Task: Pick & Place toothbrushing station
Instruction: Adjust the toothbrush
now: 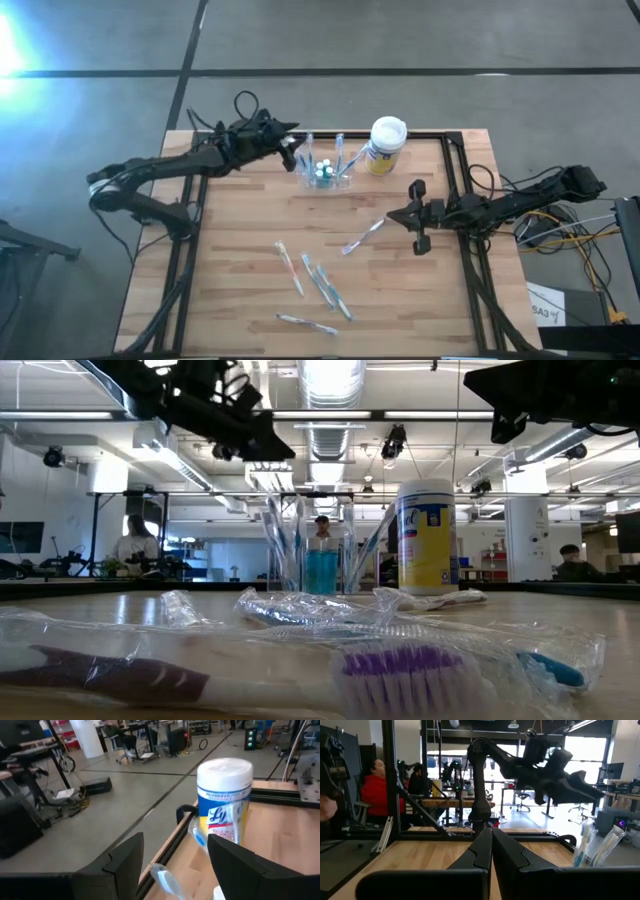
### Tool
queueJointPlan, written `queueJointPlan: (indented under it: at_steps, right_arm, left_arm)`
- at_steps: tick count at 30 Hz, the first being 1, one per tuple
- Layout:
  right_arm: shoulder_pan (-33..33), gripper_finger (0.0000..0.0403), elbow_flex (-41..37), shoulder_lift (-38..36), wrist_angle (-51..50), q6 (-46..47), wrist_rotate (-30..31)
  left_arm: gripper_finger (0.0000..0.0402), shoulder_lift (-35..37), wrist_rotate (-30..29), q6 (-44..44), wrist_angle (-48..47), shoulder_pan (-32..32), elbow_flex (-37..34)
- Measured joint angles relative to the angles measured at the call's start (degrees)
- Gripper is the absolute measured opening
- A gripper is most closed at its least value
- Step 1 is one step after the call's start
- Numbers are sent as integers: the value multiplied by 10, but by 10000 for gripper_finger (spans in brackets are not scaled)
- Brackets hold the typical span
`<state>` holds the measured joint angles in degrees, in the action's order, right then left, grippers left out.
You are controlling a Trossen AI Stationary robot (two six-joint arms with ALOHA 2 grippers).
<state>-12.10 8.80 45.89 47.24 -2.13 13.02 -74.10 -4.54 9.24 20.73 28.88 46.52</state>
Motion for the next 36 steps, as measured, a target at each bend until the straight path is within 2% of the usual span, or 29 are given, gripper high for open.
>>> queueJointPlan:
  at_steps: [4, 7, 9, 13, 14, 23, 30, 36]
  right_arm:
    - [0, 8, 0, 0, 0, 0, 0]
    - [0, 8, 0, 0, 0, 0, 0]
    - [0, 8, 0, 0, 0, -2, 0]
    - [0, 8, 1, 0, 1, -5, 0]
    - [0, 8, 1, 0, 1, -7, 0]
    - [0, 8, 2, 0, 0, -17, 2]
    - [0, 8, 2, 0, -4, -19, 2]
    - [0, 8, 2, 0, -4, -14, 2]
  left_arm:
    - [222, 45, 23, 18, -35, 0, -4]
    - [193, 55, 57, 20, -38, -1, -6]
    - [152, 50, 65, 17, -48, -1, -2]
    - [36, 15, 72, 27, -100, 0, 41]
    - [19, 3, 74, 35, -116, 0, 55]
    - [4, -119, 64, 100, -277, -1, 207]
    - [2, -191, -4, 117, -390, -1, 294]
    - [2, -209, -116, 115, -431, -2, 302]
